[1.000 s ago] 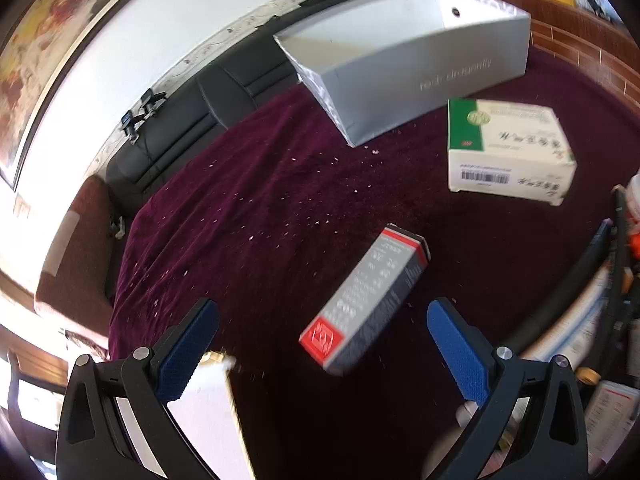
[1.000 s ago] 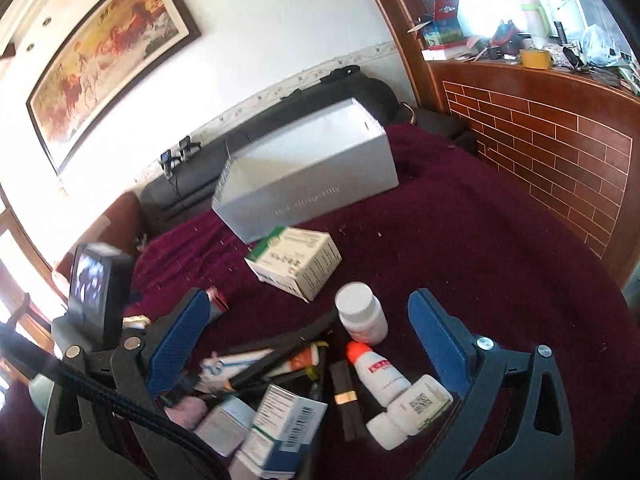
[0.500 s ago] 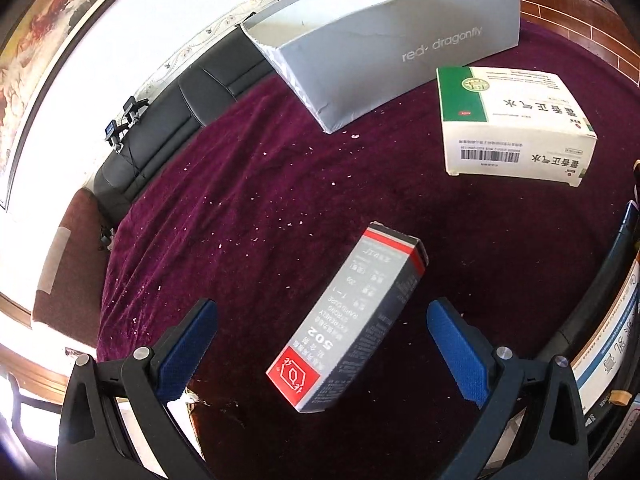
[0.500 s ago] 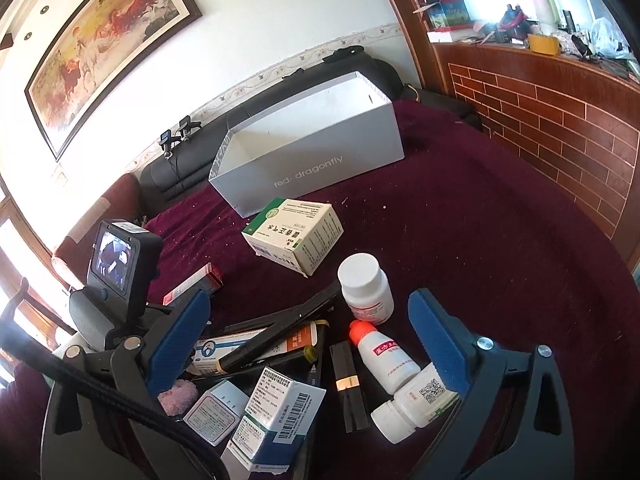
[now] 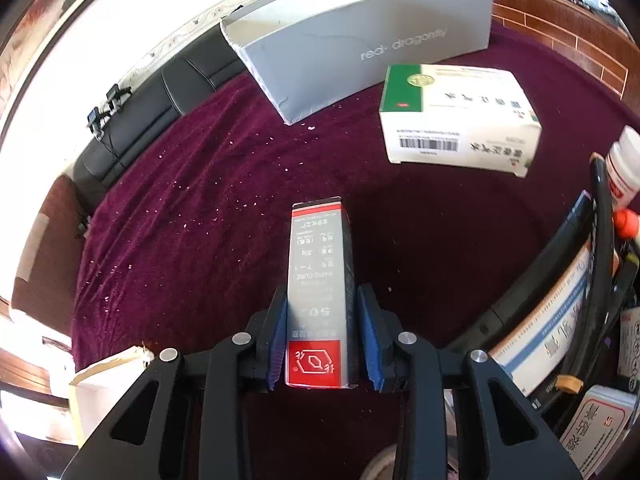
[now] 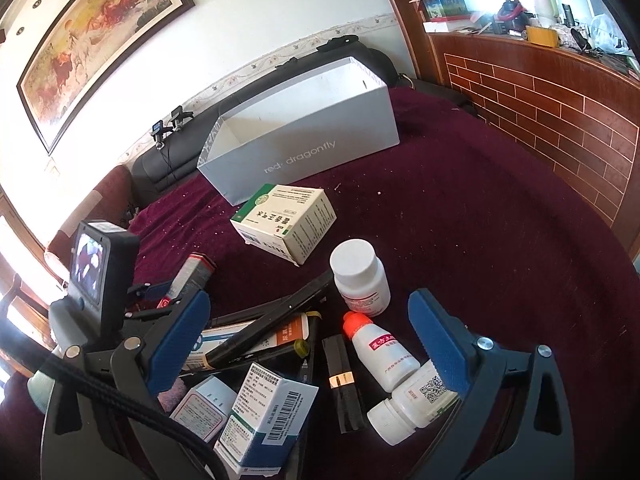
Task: Organize objects
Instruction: 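Grasp the small white-and-red medicine box with the left gripper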
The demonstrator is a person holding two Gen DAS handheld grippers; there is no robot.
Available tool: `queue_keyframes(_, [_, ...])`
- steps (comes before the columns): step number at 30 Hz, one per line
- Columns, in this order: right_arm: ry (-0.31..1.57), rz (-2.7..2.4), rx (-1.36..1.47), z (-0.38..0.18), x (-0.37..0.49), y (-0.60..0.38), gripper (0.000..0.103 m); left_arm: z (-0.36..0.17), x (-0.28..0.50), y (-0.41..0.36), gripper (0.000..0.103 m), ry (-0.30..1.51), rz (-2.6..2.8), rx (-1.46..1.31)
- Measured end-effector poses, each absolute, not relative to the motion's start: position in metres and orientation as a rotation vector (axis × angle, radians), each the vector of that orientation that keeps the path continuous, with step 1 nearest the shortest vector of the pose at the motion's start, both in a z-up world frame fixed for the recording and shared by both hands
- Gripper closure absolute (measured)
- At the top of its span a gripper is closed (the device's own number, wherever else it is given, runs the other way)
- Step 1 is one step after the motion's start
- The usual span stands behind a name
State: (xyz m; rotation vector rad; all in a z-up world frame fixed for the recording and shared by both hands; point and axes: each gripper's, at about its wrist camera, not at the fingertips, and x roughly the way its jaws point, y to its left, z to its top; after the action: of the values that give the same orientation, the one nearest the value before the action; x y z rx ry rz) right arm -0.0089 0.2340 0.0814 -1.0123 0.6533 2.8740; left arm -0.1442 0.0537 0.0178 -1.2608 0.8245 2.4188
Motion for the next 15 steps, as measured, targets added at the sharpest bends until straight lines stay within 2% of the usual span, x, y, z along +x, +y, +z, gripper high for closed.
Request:
queue_keyframes(14, [0.634, 2.866, -1.021, 0.077, -0.012, 0.233, 0.003, 0.018, -0.137, 0.069, 0.074, 0.897, 2.491, -1.244])
queue_keyframes(15, [0.625, 2.865, -1.023, 0.077, -0.012, 0.233, 0.003, 0.019, -0.137, 0.067, 0.078, 0.879, 2.494, -1.253])
